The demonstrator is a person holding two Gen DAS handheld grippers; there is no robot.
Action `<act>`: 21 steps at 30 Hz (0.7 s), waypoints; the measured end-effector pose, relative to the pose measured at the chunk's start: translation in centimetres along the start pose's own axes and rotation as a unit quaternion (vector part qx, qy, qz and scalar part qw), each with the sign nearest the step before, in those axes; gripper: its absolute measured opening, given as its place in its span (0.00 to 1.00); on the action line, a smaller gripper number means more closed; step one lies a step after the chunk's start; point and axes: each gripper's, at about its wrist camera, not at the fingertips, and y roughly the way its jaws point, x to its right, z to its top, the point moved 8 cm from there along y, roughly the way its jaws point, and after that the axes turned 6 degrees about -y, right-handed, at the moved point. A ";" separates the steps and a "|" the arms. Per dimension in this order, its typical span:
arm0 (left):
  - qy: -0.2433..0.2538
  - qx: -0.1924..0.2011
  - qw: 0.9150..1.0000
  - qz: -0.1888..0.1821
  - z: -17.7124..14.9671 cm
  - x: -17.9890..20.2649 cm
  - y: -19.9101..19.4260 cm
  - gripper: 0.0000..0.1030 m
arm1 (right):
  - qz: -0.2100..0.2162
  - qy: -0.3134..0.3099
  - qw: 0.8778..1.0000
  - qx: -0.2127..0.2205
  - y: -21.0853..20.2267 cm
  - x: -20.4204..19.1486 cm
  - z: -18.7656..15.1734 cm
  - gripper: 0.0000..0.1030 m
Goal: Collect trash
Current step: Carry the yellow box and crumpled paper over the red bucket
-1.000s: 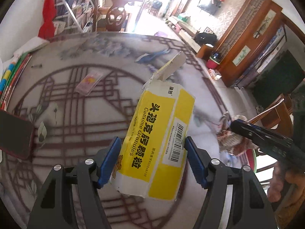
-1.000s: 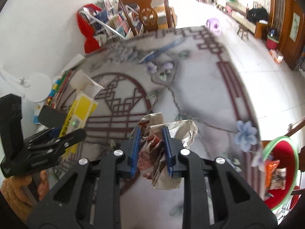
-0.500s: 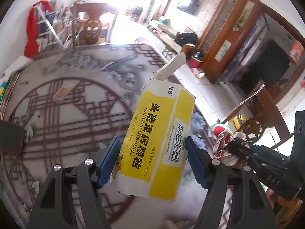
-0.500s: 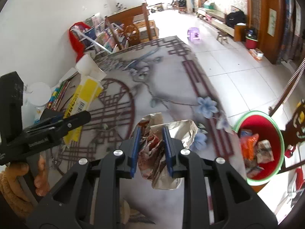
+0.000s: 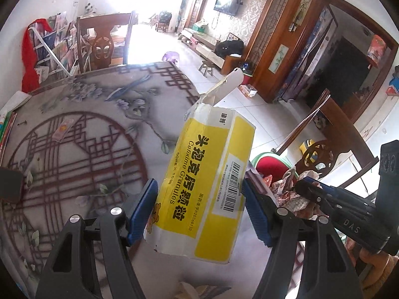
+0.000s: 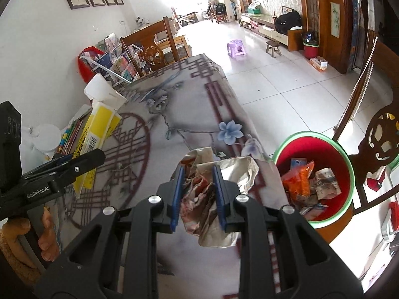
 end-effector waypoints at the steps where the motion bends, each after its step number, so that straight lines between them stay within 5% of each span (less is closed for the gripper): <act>1: -0.001 0.000 1.000 0.002 -0.1 0.4 0.0 0.64 | 0.001 -0.002 1.000 0.001 -0.1 0.3 0.0 0.23; 21: 0.000 -0.003 1.000 0.016 -0.8 6.0 2.1 0.64 | 0.009 -0.011 1.000 0.003 -0.8 5.9 0.8 0.23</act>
